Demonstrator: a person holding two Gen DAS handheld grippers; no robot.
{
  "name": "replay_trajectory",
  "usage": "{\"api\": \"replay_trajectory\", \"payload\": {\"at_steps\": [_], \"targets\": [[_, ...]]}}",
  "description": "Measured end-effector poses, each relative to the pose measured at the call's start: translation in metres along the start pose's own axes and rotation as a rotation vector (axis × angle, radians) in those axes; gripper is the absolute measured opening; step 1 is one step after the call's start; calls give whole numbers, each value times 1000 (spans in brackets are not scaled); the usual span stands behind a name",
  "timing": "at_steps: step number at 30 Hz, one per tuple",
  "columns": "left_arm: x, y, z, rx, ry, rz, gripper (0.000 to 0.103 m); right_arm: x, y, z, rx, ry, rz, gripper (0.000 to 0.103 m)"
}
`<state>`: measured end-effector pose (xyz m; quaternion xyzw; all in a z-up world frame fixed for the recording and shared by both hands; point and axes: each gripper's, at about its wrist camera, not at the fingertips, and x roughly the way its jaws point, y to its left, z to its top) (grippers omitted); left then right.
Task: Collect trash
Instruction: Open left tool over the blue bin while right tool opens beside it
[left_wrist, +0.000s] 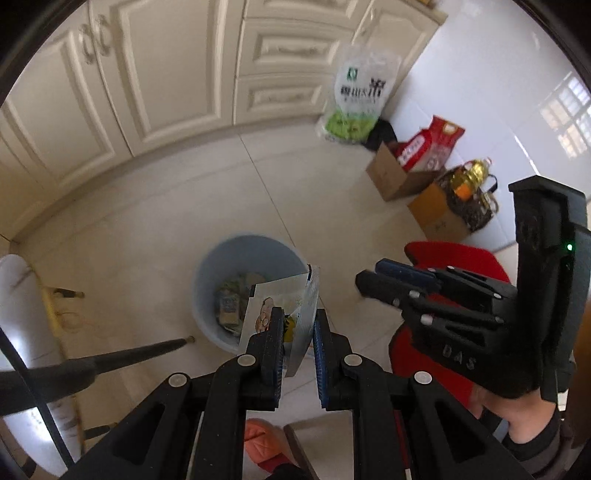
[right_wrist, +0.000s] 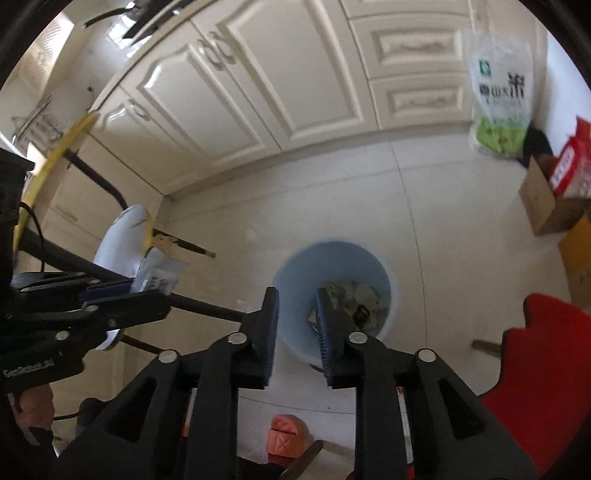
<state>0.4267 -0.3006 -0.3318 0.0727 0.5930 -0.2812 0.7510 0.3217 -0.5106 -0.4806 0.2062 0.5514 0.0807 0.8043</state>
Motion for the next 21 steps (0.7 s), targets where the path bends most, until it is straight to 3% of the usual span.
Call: {"api": "replay_trajectory", "payload": {"at_steps": [5, 15, 21], "targets": [[32, 18, 30, -6, 35, -15, 11, 21, -21, -14, 50, 28, 0, 37], [77, 31, 38, -20, 68, -12, 11, 44, -26, -21, 78, 37, 11, 38], [68, 32, 28, -26, 55, -8, 13, 44, -24, -24, 90, 26, 19, 40]]}}
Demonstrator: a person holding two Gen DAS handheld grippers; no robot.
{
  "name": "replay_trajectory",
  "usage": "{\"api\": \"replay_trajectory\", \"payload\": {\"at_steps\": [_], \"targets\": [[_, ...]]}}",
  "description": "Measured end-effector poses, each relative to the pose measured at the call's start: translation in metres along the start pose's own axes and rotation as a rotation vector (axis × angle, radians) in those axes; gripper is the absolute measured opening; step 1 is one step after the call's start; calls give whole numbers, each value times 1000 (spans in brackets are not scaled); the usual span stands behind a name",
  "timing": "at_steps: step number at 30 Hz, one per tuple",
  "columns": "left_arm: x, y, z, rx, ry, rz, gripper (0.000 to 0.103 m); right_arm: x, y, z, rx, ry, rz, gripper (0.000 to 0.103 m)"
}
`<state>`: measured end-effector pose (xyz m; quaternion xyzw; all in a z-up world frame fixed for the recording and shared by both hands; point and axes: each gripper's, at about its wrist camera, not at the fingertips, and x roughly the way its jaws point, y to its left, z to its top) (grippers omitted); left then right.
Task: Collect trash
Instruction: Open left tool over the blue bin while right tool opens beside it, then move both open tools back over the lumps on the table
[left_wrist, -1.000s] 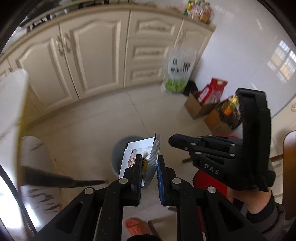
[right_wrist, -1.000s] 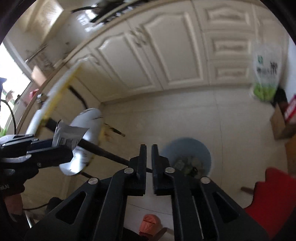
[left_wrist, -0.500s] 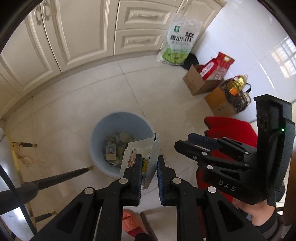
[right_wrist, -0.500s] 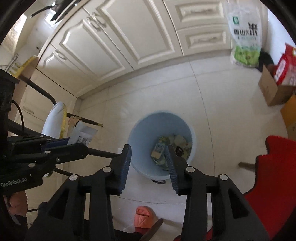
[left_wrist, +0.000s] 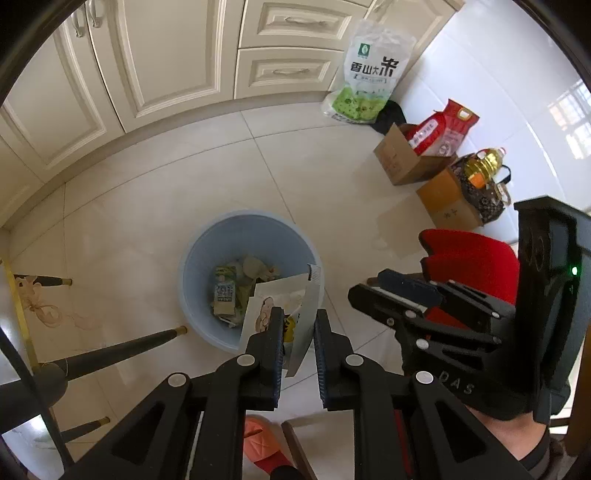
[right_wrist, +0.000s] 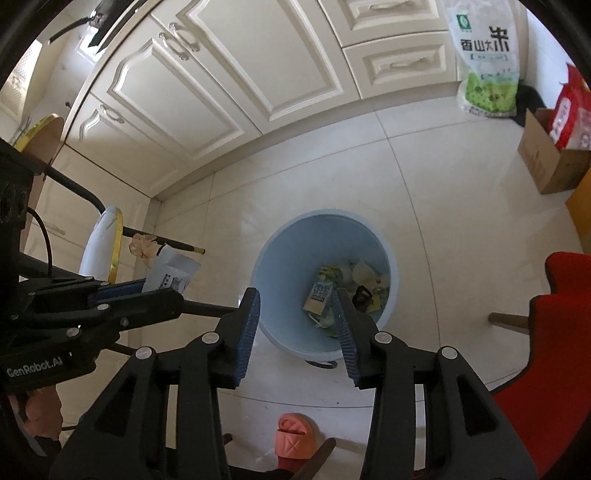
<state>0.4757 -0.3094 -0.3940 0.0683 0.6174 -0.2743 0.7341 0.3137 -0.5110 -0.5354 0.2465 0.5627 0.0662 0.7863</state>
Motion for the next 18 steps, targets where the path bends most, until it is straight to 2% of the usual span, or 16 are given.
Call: {"api": "replay_trajectory", "payload": {"at_steps": [3, 5, 10, 13, 18], "targets": [[-14, -2, -10, 9, -17, 3, 18, -6, 4, -2, -3, -16, 6, 41], [-24, -2, -15, 9, -42, 3, 32, -13, 7, -2, -6, -30, 9, 42], [-67, -12, -35, 35, -122, 54, 44, -34, 20, 0, -11, -68, 31, 43], [-105, -24, -56, 86, -191, 130, 56, -59, 40, 2, -38, -119, 50, 44], [-175, -30, -91, 77, -337, 190, 66, -106, 95, 12, -138, -225, 85, 50]]}}
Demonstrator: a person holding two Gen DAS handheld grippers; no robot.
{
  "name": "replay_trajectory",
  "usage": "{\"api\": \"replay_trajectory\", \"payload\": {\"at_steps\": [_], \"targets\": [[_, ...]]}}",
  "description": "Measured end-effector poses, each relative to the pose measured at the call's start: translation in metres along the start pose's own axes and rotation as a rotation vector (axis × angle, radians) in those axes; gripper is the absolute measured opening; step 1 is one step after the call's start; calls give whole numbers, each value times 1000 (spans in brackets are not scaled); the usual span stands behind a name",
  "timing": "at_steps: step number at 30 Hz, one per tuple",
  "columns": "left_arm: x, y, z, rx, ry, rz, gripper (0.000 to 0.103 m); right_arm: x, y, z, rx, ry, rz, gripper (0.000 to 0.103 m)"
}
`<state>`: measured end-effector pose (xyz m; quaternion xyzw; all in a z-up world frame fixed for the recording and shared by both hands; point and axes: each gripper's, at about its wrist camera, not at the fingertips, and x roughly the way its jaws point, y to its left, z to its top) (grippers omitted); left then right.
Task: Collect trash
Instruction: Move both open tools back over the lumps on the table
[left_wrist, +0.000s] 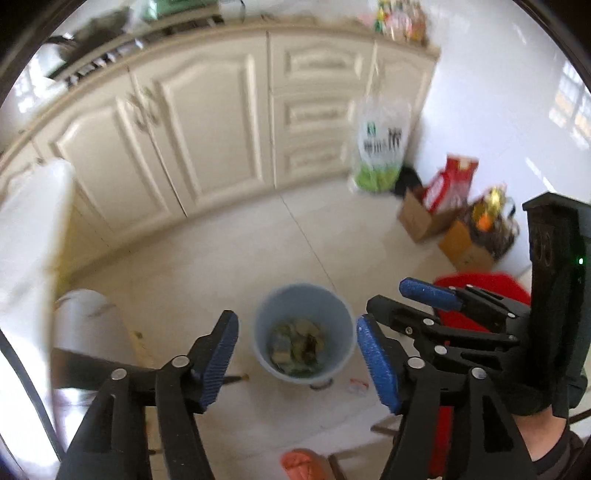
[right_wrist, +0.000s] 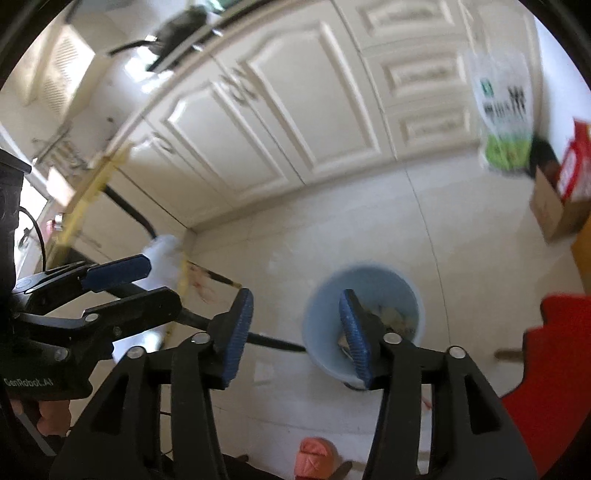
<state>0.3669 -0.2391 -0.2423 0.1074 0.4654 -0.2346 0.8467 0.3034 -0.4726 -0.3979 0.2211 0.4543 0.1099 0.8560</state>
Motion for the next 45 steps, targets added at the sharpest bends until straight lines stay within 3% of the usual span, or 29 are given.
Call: {"api": "replay_trajectory", "payload": {"at_steps": [3, 5, 8, 11, 16, 23, 32, 35, 40, 42, 45], "targets": [[-51, 12, -8, -40, -90, 62, 67, -20, 41, 15, -63, -53, 23, 53], [-92, 26, -20, -62, -166, 121, 74, -32, 76, 28, -130, -79, 35, 59], [-133, 52, -38, -100, -222, 217, 80, -38, 126, 44, -220, -100, 55, 59], [-156, 90, -55, -165, -232, 332, 80, -33, 170, 57, -297, -100, 69, 61], [-165, 143, -86, -292, -172, 391, 80, 3, 254, 79, -427, -47, 135, 62], [-147, 198, -113, -402, -95, 350, 78, 60, 330, 90, -532, 44, 168, 62], [-139, 252, -113, -438, -121, 281, 73, 121, 360, 96, -574, 125, 156, 64], [-123, 282, -98, -445, -91, 271, 57, 132, 359, 97, -576, 142, 153, 64], [-113, 290, -83, -445, -87, 265, 43, 139, 360, 99, -577, 145, 154, 66], [-114, 287, -82, -447, -87, 262, 42, 140, 361, 100, -578, 147, 152, 67], [-113, 289, -80, -441, -91, 265, 29, 144, 364, 100, -582, 156, 150, 67]]}}
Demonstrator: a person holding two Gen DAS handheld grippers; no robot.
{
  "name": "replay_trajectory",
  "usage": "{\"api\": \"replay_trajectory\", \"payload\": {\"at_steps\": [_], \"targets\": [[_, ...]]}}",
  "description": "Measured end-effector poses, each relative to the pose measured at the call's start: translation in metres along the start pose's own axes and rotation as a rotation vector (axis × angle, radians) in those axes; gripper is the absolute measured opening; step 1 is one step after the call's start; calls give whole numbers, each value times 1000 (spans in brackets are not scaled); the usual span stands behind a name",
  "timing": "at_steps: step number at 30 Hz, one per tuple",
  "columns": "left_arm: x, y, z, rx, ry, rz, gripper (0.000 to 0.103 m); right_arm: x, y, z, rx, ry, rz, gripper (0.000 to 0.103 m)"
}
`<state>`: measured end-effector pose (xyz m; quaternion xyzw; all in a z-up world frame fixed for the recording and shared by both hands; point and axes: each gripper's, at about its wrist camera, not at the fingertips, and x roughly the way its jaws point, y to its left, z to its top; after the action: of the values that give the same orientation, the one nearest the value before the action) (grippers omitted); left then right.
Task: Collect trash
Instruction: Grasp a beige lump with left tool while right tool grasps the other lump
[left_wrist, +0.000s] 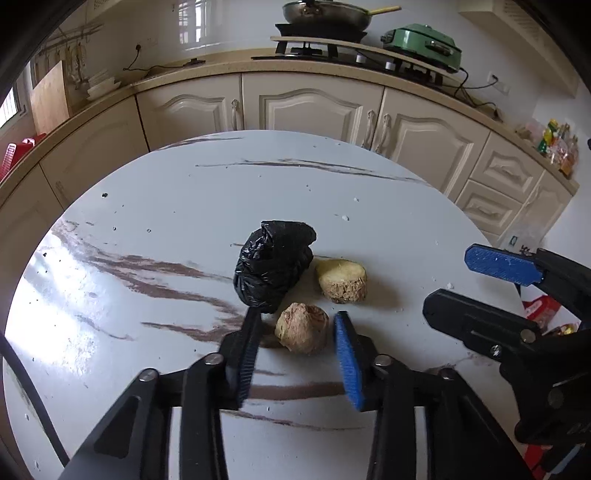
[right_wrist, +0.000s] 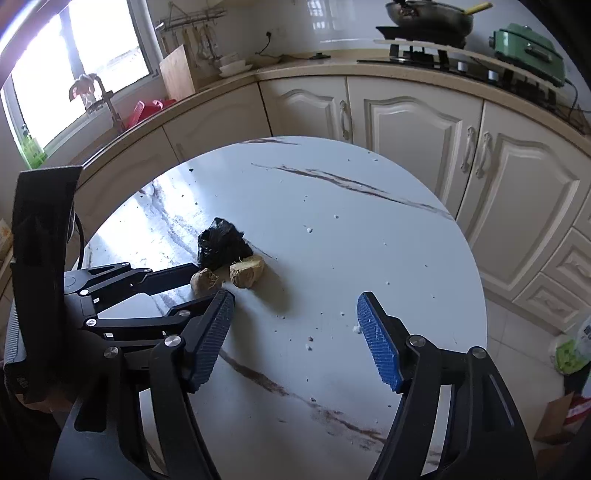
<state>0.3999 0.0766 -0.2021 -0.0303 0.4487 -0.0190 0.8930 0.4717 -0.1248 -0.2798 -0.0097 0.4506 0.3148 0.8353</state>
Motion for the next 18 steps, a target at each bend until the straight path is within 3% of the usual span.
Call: {"api": "replay_trajectory", "payload": {"at_steps": [1, 7, 18], "targets": [[1, -2, 1, -2, -1, -8, 23, 1, 1, 0, -4, 3, -3, 67], [-5, 11, 0, -35, 4, -24, 23, 9, 10, 4, -16, 27, -3, 68], [-36, 48, -9, -112, -45, 57, 23, 50, 45, 19, -93, 106, -19, 65]]}}
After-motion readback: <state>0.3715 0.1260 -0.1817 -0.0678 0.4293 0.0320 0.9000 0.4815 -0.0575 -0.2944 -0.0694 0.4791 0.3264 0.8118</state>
